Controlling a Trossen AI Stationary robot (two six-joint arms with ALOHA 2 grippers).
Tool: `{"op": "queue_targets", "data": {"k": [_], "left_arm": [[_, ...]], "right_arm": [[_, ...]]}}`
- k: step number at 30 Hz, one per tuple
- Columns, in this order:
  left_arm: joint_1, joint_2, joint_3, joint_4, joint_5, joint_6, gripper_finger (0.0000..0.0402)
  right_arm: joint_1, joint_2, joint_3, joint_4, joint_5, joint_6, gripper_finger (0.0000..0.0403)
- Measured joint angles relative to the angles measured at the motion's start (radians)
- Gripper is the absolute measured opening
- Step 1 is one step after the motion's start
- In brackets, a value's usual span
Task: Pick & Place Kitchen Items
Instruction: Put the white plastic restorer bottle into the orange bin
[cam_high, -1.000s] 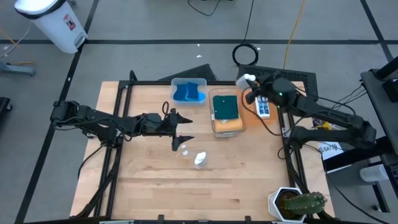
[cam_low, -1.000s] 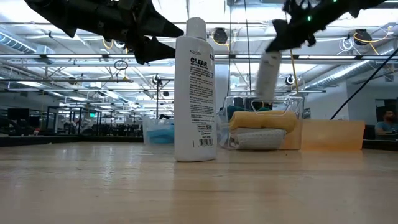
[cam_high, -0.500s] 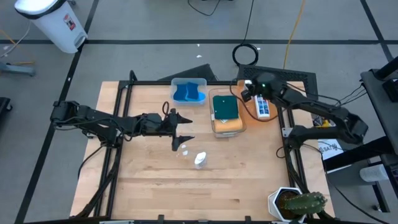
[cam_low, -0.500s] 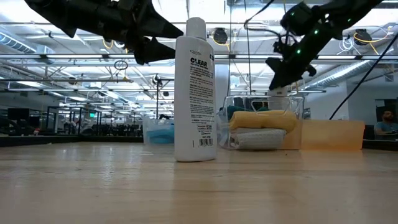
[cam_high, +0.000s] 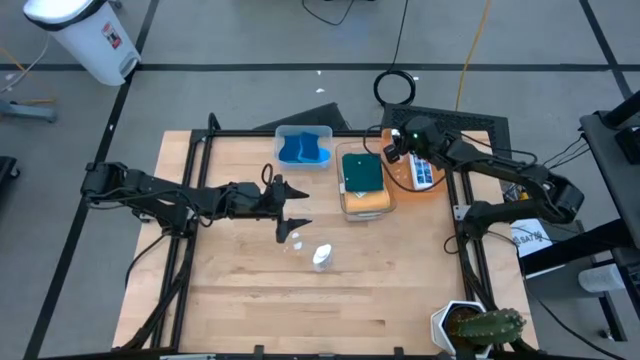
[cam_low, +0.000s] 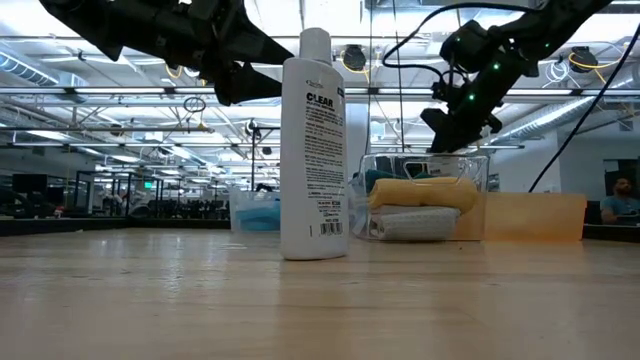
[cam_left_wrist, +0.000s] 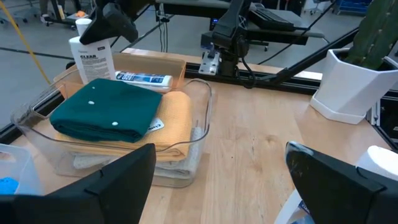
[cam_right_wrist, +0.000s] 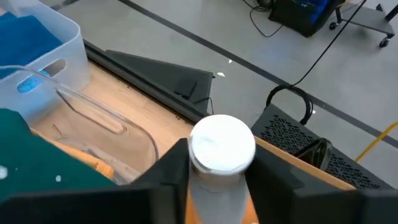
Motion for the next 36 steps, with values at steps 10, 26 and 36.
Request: {"op": "queue_targets", "data": {"k": [10,26,36], "left_arm": [[0.0,0.0,0.0,-0.004,0.001,-0.019,0.0363],[-0.215,0.019,0.0,-0.08,0.119,-0.043,0.0363],[-0.405,0.3,-0.001,0.092,-0.221,-0.076,0.0363]], "right_arm": [[0.012,-0.071,-0.002,0.016,-0.001,-0.046,0.0272],[0.235,-0.325,-0.003,0.042,-0.002,-0.254,0.0275],[0.392,-0.338,-0.003,0.043,-0.001,-0.276,0.0263]]}}
